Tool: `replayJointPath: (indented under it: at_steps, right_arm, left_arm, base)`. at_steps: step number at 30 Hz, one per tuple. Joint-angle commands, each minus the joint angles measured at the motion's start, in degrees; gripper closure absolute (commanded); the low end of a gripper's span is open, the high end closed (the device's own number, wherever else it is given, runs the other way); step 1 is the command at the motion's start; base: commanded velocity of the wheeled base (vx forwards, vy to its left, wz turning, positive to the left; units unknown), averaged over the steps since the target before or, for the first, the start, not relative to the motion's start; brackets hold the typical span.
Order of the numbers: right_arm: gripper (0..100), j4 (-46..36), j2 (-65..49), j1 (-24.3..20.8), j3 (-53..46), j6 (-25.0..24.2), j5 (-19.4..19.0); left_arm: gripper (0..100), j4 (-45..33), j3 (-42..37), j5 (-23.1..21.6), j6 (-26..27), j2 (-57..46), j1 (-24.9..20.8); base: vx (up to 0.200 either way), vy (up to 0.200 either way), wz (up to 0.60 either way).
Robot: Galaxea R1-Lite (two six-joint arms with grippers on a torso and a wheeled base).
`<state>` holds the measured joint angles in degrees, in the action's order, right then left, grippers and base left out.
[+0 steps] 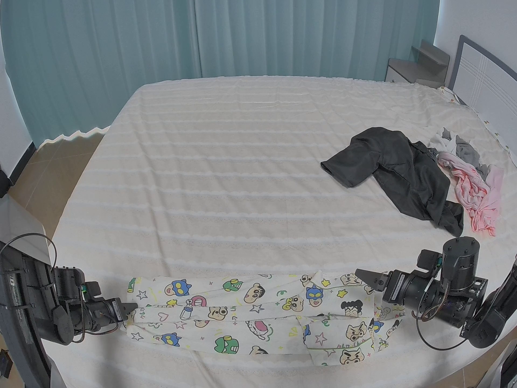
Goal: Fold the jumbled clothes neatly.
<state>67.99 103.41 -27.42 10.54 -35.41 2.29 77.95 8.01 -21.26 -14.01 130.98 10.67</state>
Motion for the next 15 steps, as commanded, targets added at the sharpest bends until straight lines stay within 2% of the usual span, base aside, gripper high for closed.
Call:
replayJointPath:
  at_steps: [1,8,11,15]
  right_arm:
    - [0,0.0,-0.1,0.0,-0.1,0.0,0.0]
    - [0,0.0,0.1,0.0,-0.1,0.0,0.0]
    - [0,0.0,0.1,0.0,-0.1,0.0,0.0]
    - [0,0.0,0.0,0.0,-0.1,0.0,0.0]
  left_arm:
    - [0,0.0,-0.1,0.0,-0.1,-1.0,1.9]
    - [0,-0.3,-0.5,-0.8,-0.2,-5.7,3.4]
    - [0,-0.5,-0.2,-1.3,-0.2,-6.1,2.3]
    - [0,-0.7,0.8,-1.3,-0.3,-4.5,-1.6]
  base:
    - [0.0,0.0,0.0]
    - [0.0,0.0,0.0]
    - [0.0,0.0,0.0]
    - [0.0,0.0,0.0]
